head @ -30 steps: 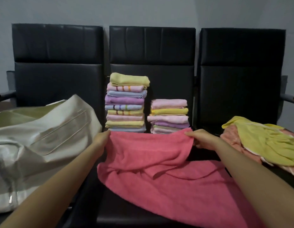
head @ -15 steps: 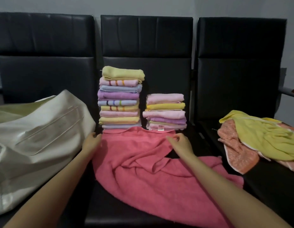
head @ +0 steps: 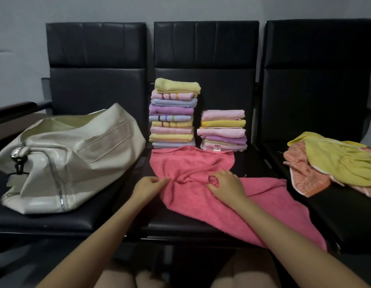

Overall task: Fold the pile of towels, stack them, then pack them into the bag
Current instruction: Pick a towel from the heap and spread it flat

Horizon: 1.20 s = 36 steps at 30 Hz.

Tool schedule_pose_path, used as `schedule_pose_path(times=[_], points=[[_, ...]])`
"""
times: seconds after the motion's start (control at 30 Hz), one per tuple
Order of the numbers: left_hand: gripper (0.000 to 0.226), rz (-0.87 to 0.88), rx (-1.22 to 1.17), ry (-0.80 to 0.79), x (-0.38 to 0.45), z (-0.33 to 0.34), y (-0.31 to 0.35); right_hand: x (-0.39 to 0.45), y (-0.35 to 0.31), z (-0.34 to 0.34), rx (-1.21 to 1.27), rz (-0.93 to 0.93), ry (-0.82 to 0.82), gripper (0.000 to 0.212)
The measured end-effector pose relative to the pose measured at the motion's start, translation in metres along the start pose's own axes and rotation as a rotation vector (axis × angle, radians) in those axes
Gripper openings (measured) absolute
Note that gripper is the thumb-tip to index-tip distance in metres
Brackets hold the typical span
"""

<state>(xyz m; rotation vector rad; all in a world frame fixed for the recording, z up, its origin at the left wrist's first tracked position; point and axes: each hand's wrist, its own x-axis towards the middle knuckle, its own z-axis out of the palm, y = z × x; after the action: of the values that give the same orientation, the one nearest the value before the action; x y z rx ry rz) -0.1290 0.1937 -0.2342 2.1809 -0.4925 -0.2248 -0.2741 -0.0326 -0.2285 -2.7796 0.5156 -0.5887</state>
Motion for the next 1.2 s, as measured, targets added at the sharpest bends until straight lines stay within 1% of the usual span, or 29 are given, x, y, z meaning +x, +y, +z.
schedule_pose_path(times=[0.07, 0.1, 0.13, 0.17, 0.23, 0.27, 0.33, 0.4, 0.47, 0.53, 0.57, 0.63, 0.73, 0.83, 0.9, 1.0, 1.07, 1.13, 1.2], points=[[0.062, 0.024, -0.138, -0.121, -0.007, 0.004, -0.003, 0.0, -0.001, -0.004, 0.103, 0.083, 0.058, 0.021], [0.068, 0.039, -0.218, -0.139, -0.008, 0.006, -0.005, 0.002, 0.001, -0.005, 0.136, 0.126, 0.06, 0.016], [0.068, 0.051, -0.319, -0.131, -0.009, 0.007, -0.004, 0.004, 0.003, -0.006, 0.168, 0.159, 0.057, 0.018], [0.059, 0.059, -0.414, -0.095, -0.01, 0.007, -0.001, 0.007, 0.005, -0.005, 0.211, 0.18, 0.057, 0.02], [0.031, 0.055, -0.586, 0.016, -0.005, 0.008, 0.006, 0.019, 0.012, -0.008, 0.336, 0.23, 0.075, 0.022], [0.022, 0.042, -0.678, 0.073, 0.001, 0.008, 0.009, 0.026, 0.015, -0.014, 0.412, 0.27, 0.1, 0.022], [0.018, 0.004, -0.801, 0.19, 0.018, 0.004, 0.019, 0.046, 0.028, -0.026, 0.544, 0.396, 0.167, 0.025], [0.017, -0.079, -0.839, 0.287, 0.041, -0.002, 0.024, 0.066, 0.044, -0.041, 0.68, 0.535, 0.226, 0.027], [0.013, -0.154, -0.787, 0.31, 0.066, -0.004, 0.021, 0.08, 0.065, -0.051, 0.707, 0.655, 0.234, 0.021], [0.018, -0.171, -0.644, 0.29, 0.084, 0.002, 0.011, 0.085, 0.087, -0.049, 0.615, 0.742, 0.185, 0.03], [0.02, -0.15, -0.54, 0.287, 0.088, 0.007, 0.01, 0.083, 0.096, -0.046, 0.547, 0.756, 0.153, 0.034], [0.021, -0.063, -0.34, 0.313, 0.089, 0.016, 0.012, 0.078, 0.107, -0.031, 0.436, 0.711, 0.124, 0.036], [0.024, 0.052, -0.186, 0.367, 0.079, 0.025, 0.016, 0.072, 0.11, -0.019, 0.403, 0.616, 0.117, 0.037], [0.027, 0.09, -0.13, 0.365, 0.073, 0.029, 0.015, 0.066, 0.108, -0.024, 0.482, 0.583, 0.108, 0.04], [0.029, 0.084, -0.1, 0.334, 0.074, 0.029, 0.012, 0.058, 0.108, -0.024, 0.498, 0.533, 0.086, 0.036], [0.04, 0.071, -0.091, 0.269, 0.075, 0.028, 0.009, 0.041, 0.104, -0.026, 0.484, 0.441, 0.055, 0.034], [0.038, 0.081, -0.092, 0.244, 0.065, 0.026, 0.011, 0.032, 0.103, -0.032, 0.531, 0.439, 0.033, 0.036], [0.04, 0.097, -0.07, 0.299, 0.052, 0.027, 0.011, 0.024, 0.102, -0.042, 0.548, 0.464, 0.01, 0.037], [0.045, 0.057, -0.022, 0.409, 0.037, 0.028, 0.012, 0.016, 0.102, -0.053, 0.42, 0.454, -0.062, 0.037]])
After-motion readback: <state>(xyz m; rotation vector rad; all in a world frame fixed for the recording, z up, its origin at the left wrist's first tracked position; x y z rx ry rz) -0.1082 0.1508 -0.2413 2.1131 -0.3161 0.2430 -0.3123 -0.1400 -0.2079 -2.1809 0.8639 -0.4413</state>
